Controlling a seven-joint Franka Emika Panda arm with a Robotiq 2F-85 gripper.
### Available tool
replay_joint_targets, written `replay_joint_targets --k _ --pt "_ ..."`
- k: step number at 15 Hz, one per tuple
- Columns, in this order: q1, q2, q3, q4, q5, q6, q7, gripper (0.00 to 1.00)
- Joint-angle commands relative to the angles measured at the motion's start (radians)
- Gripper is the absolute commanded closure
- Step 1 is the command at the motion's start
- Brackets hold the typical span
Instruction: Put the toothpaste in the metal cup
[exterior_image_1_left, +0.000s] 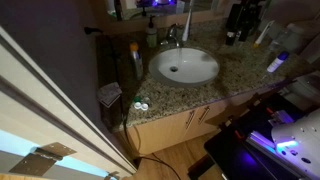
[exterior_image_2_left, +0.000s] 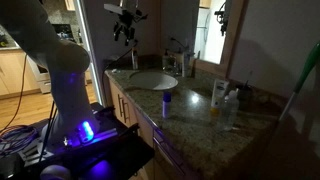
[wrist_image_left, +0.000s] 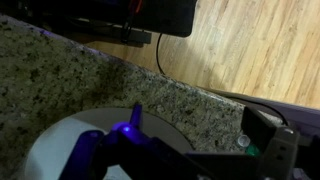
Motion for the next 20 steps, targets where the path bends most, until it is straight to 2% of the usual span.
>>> replay_joint_targets --k 1,3,5,7,11,13,15,16,18,20 --pt "-0.02 0.0 0.017 0.002 0.005 -0.004 -0.006 0.0" --pt "-0.02 0.0 0.017 0.002 0.005 -0.003 -0.006 0.0" --pt "-0.013 0.031 0.077 -0.01 -0.049 0.048 0.065 0.0" --pt "-0.047 0.068 0.078 -0.031 -0.091 0.102 0.133 0.0" --pt "-0.166 0.035 -0.018 -0.102 -0.232 0.218 0.19 0.0" --pt "-0.235 0.088 -0.085 -0.041 -0.259 0.262 0.185 0.0" --pt "-0.281 0.106 -0.157 0.026 -0.212 0.255 0.169 0.0" --pt "-0.254 0.073 -0.116 -0.036 -0.237 0.254 0.18 0.0" --pt "-0.287 0.075 -0.16 0.001 -0.229 0.254 0.166 0.0" --pt "-0.288 0.076 -0.162 0.01 -0.225 0.253 0.167 0.0"
